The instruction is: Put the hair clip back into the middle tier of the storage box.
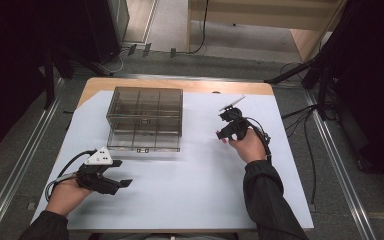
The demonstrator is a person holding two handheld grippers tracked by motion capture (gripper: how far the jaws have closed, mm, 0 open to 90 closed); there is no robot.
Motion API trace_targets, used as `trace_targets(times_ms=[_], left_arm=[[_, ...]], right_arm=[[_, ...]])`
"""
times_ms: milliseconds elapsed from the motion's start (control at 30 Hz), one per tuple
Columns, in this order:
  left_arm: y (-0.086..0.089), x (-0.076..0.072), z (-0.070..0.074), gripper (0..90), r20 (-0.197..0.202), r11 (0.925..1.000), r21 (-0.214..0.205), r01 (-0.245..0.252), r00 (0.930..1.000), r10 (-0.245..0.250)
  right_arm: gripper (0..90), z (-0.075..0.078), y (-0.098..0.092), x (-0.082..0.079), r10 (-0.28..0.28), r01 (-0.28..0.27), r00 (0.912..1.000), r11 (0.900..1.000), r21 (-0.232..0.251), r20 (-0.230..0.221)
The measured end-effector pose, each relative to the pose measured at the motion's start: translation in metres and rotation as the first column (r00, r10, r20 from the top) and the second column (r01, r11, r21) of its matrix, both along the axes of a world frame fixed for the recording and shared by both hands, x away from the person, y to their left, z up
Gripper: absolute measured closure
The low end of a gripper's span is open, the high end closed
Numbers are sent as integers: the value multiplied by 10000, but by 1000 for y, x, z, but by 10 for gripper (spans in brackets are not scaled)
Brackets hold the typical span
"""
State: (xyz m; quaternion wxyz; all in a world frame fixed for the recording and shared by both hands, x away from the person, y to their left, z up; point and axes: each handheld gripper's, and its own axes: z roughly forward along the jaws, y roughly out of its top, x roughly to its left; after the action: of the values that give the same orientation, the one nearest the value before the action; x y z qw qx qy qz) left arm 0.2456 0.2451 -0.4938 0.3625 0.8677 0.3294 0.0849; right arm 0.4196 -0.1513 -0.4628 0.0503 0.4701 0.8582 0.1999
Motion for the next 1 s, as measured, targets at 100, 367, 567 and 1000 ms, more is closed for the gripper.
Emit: trace_targets(times_ms=[100,367,567,1000], left_arm=[[-1,2,0,236,75,10000,10,20,10000,-20],[-2,4,0,237,122,9998,90,164,9998,-165],[-3,5,-1,236,134,9998,147,138,9998,-140],[-4,5,1,237,210,9999,54,100,9997,-101]], right_arm=[[780,2,3,-4,92,-93,9999,9999,80,46],[779,5,12,-12,341,-344,9993,9991,243,129],[779,5,15,-16,511,-514,9986,9984,253,125],[778,9,28,-23,896,-910,9956,9944,533,292]])
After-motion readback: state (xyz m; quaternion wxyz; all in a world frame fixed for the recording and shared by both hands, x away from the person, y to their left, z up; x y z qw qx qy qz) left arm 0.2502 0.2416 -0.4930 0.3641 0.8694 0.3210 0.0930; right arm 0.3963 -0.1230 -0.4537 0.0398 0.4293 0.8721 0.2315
